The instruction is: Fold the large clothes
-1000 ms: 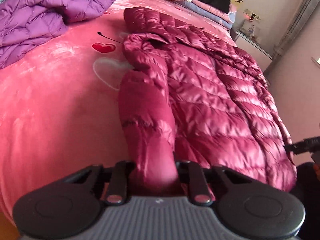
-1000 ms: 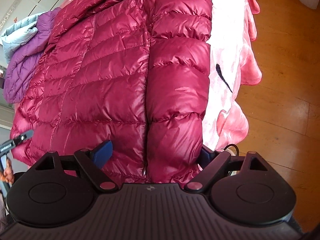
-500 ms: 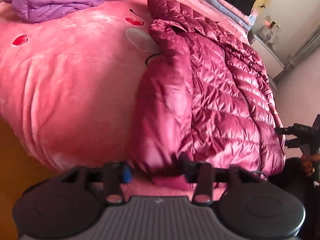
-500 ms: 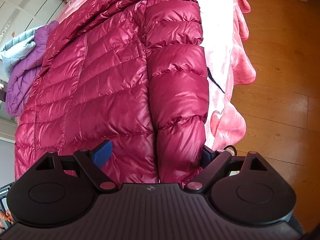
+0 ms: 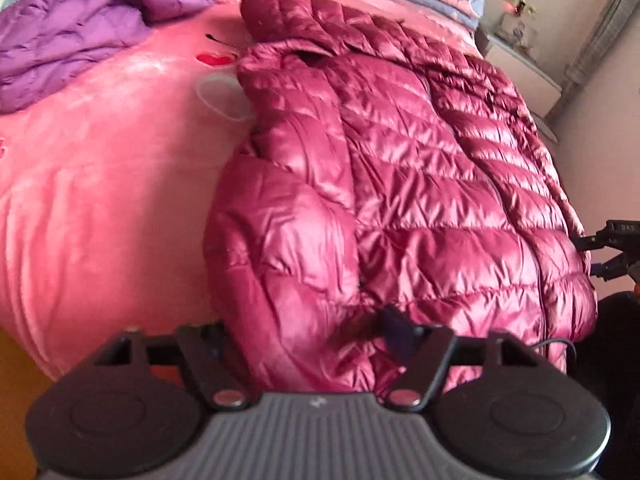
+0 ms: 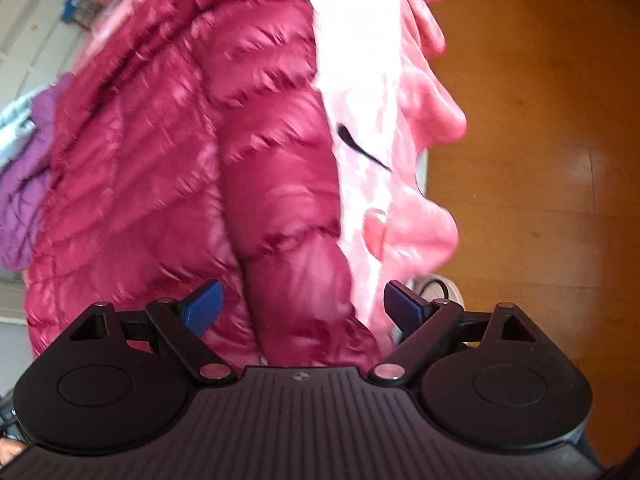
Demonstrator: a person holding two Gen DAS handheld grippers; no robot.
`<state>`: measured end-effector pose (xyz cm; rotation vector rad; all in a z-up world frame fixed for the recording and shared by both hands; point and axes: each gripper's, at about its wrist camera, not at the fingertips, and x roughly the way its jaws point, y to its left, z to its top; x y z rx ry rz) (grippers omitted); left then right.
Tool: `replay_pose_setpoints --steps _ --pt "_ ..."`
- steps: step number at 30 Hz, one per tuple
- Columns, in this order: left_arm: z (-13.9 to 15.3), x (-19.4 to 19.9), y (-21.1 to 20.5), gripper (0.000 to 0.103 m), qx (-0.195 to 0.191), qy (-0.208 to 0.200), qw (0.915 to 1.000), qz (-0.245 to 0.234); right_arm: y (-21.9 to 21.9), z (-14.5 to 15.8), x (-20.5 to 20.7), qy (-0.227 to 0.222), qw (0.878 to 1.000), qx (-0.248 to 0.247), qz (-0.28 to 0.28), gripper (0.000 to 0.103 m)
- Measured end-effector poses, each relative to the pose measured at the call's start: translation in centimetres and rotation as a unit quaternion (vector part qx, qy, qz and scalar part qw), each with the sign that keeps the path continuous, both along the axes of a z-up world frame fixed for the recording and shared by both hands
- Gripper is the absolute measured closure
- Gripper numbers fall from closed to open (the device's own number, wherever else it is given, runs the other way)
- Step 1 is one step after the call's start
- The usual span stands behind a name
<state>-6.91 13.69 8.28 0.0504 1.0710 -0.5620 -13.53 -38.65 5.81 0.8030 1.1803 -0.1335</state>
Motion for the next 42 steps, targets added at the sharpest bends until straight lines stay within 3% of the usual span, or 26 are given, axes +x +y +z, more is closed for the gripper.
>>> replay_pose_setpoints --steps 3,6,9,10,12,15,16,20,23,26,28,30,36,42 --pt "-0.2 0.1 -0.6 0.069 -0.004 0.008 0.9999 -0.011 0.1 -0.4 0.0 0.010 1.000 -0.013 0.014 0.000" --pt "-0.3 -0.2 -1.1 0.078 -0.007 0.010 0.9997 -0.019 0.0 -1.1 0.0 0.022 0.999 -0.013 0.023 0.000" --pt "-0.3 -0.2 -1.0 0.082 -0.016 0.013 0.9996 -0.017 1.3 -1.5 0.3 0.020 0.997 -0.011 0.074 0.001" --pt "-0.3 -0.2 -0.9 0.083 -0.023 0.015 0.9995 -0.014 1.8 -1.4 0.4 0.012 0.996 -0.010 0.093 0.006" --pt "0.1 -0.1 -0.4 0.085 -0.040 0.020 0.9990 -0.007 2.3 -1.0 0.5 -0.010 0.993 0.003 0.115 0.038" --pt "0.6 -0.1 0.5 0.086 -0.068 0.025 0.9974 0.002 2.0 -0.5 0.2 -0.045 0.991 0.032 0.124 0.058" --pt "0.9 -0.1 0.6 0.086 -0.078 0.026 0.9966 0.005 1.8 -0.3 0.0 -0.058 0.990 0.041 0.123 0.060" --pt "2.8 0.1 1.0 0.086 -0.147 0.022 0.9888 0.004 0.5 0.5 -0.7 -0.122 0.984 0.086 0.094 0.081" --pt "4.2 0.8 0.9 0.086 -0.206 0.023 0.9782 0.005 -1.1 0.8 -1.7 -0.180 0.970 0.158 0.041 0.081" --pt "5.5 1.9 0.7 0.086 -0.265 0.025 0.9638 0.015 -2.6 0.0 -2.0 -0.231 0.937 0.261 -0.020 0.082" --pt "6.3 3.0 0.5 0.086 -0.311 0.032 0.9496 0.028 -3.3 -0.3 -1.7 -0.256 0.915 0.308 -0.053 0.082" --pt "6.9 4.2 0.3 0.086 -0.346 0.032 0.9366 0.043 -3.6 0.4 -1.0 -0.274 0.903 0.323 -0.069 0.082" --pt "8.6 9.1 -0.8 0.086 -0.408 0.016 0.9084 0.089 -5.2 2.3 3.6 -0.326 0.872 0.346 -0.114 0.082" --pt "9.8 15.6 -1.7 0.086 -0.416 -0.009 0.9004 0.126 -8.4 2.4 8.5 -0.363 0.847 0.343 -0.181 0.082"
